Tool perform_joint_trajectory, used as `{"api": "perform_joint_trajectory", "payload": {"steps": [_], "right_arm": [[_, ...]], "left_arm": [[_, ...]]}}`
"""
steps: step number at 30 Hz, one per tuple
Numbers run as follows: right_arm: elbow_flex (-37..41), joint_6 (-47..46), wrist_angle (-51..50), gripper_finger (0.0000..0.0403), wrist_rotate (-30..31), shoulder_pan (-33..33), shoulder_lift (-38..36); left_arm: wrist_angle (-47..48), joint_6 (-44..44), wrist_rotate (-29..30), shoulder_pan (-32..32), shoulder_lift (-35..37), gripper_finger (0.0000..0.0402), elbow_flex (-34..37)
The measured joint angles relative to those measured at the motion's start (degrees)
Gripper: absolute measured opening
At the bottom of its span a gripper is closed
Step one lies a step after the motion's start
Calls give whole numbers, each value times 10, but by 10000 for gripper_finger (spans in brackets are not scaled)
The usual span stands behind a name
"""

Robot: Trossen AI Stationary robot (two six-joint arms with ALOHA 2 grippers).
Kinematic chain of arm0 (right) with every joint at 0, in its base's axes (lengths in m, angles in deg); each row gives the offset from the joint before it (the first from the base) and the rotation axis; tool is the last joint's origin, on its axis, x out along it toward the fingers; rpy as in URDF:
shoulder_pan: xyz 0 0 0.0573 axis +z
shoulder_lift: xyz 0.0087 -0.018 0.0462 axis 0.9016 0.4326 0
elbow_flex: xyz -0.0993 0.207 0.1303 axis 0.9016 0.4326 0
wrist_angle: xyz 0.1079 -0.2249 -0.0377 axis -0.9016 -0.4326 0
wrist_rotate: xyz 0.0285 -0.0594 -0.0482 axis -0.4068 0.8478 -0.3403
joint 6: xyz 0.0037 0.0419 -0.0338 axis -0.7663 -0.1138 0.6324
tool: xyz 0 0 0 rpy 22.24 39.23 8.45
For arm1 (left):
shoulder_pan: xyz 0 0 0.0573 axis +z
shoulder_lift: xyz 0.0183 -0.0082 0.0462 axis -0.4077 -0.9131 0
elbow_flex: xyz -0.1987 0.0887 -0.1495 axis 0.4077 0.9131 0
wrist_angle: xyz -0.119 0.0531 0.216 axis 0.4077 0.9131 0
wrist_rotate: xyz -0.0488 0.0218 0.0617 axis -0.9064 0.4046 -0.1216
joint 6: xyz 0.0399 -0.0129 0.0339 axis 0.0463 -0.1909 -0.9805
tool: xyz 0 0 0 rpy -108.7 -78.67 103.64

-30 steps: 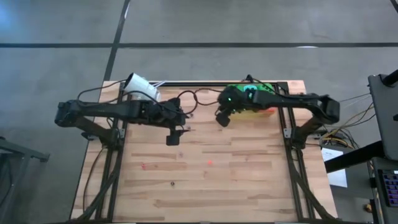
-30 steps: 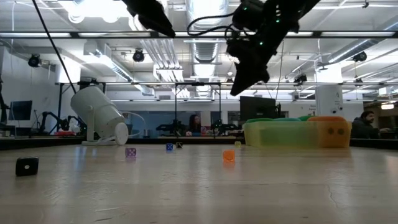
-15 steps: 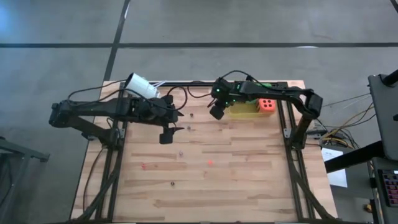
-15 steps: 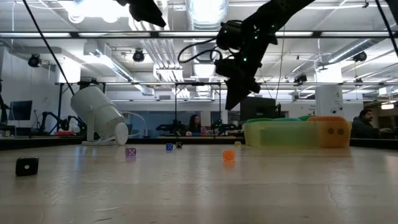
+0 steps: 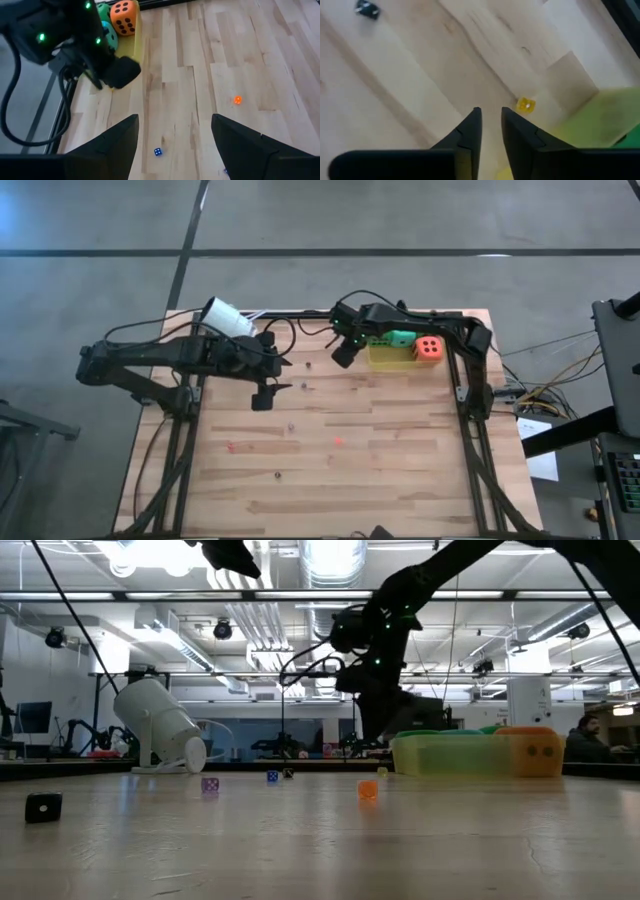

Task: Pick & Place Dice
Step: Put the small yellow dice into the yellow bin

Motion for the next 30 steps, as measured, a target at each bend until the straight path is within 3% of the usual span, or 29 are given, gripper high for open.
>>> {"api": "perform_joint_trajectory", "payload": {"steps": [15,30], "right_arm": [[-27,-72,-14,133,2,-44,47],[-13,-50,-3,118,0,-49,44]], "left_arm": [[12,4,0,0,5,253,0],[12,4,0,0,5,250,0]]}}
